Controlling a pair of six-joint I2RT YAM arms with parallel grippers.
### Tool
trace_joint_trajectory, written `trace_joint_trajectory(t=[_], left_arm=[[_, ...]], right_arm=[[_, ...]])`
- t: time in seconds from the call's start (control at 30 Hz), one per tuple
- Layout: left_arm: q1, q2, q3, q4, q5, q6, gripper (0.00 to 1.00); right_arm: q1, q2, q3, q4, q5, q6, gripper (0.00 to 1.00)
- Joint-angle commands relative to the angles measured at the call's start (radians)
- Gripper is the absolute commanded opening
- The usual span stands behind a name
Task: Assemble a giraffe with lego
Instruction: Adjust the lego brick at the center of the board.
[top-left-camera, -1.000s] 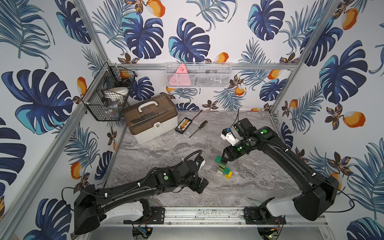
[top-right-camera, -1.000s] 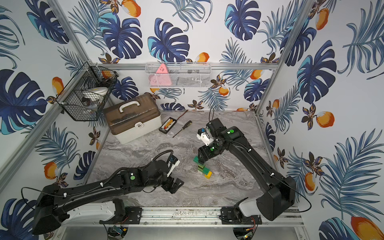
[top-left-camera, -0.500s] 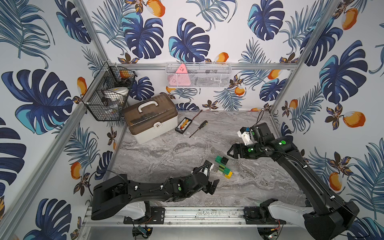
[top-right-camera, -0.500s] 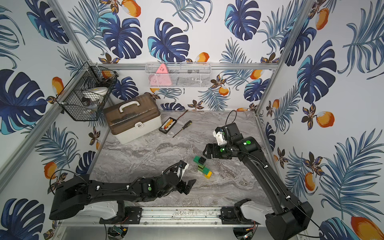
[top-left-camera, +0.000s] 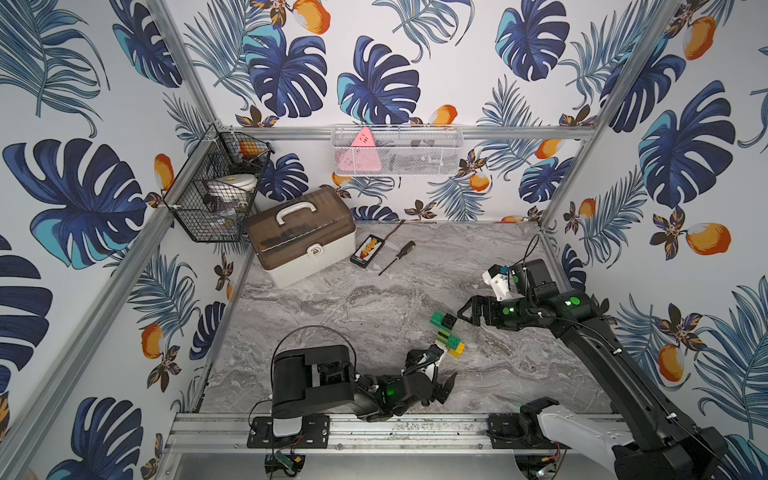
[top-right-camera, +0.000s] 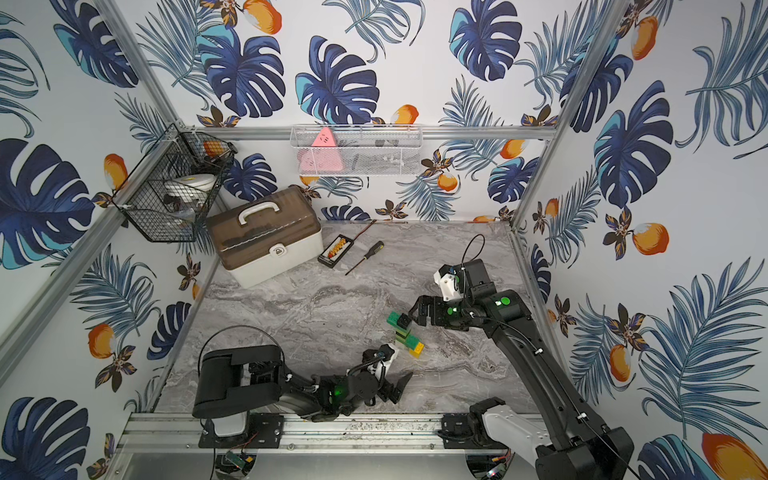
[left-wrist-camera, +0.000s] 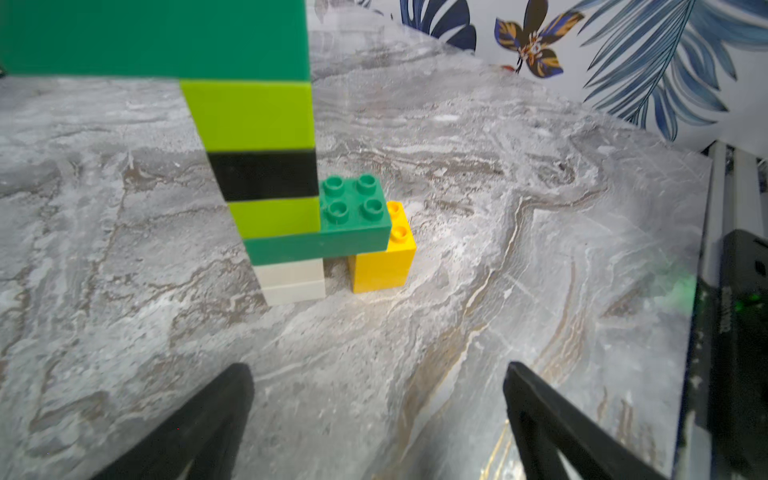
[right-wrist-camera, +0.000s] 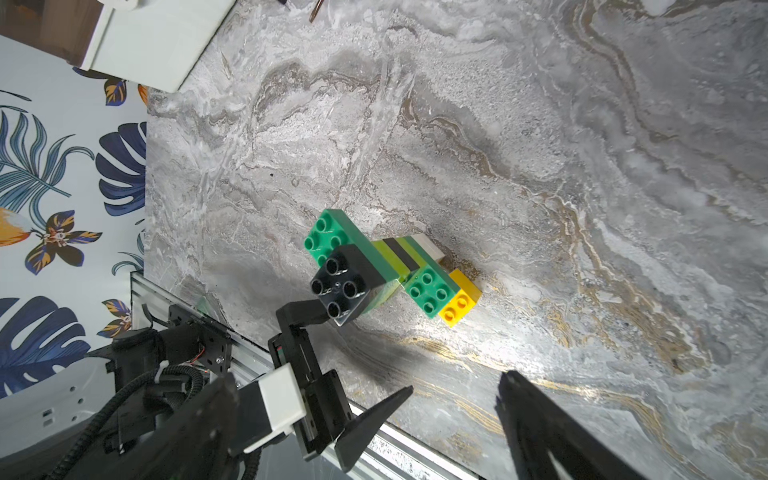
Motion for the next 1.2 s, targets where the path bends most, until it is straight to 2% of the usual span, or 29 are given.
trace_joint_trajectory(t=[0.0, 0.23, 0.4, 0.63, 0.93, 1.17], left_arm=[[-0.009, 0.0, 0.011, 0.076, -0.079, 0.016, 0.99], [-0.019, -0.001, 0.052, 0.031, -0.146, 0.057, 0.99], [0.001, -0.008, 0.112, -0.012, -0.164, 0.1, 0.99], [0.065, -0.005, 0.17, -0.064, -0.106, 0.103, 0.99], [0.14, -0.004, 0.166, -0.058, -0.033, 0.093, 0.97], [0.166, 0.009, 0.177, -0.058, 0.008, 0.087, 0.87]], right_arm=[[-0.002, -0.001, -0.009, 0.02, -0.032, -0.022, 1.0], [-0.006, -0.045, -0.061, 0.024, -0.052, 0.016, 0.99], [-0.007, -0.074, -0.06, 0.003, -0.023, 0.045, 1.0], [-0.008, -0.043, -0.009, -0.013, -0.015, 0.041, 1.0], [-0.02, -0.007, 0.009, -0.012, -0.006, 0.034, 1.0], [-0.032, 0.02, 0.017, -0.011, 0.004, 0.031, 1.0]])
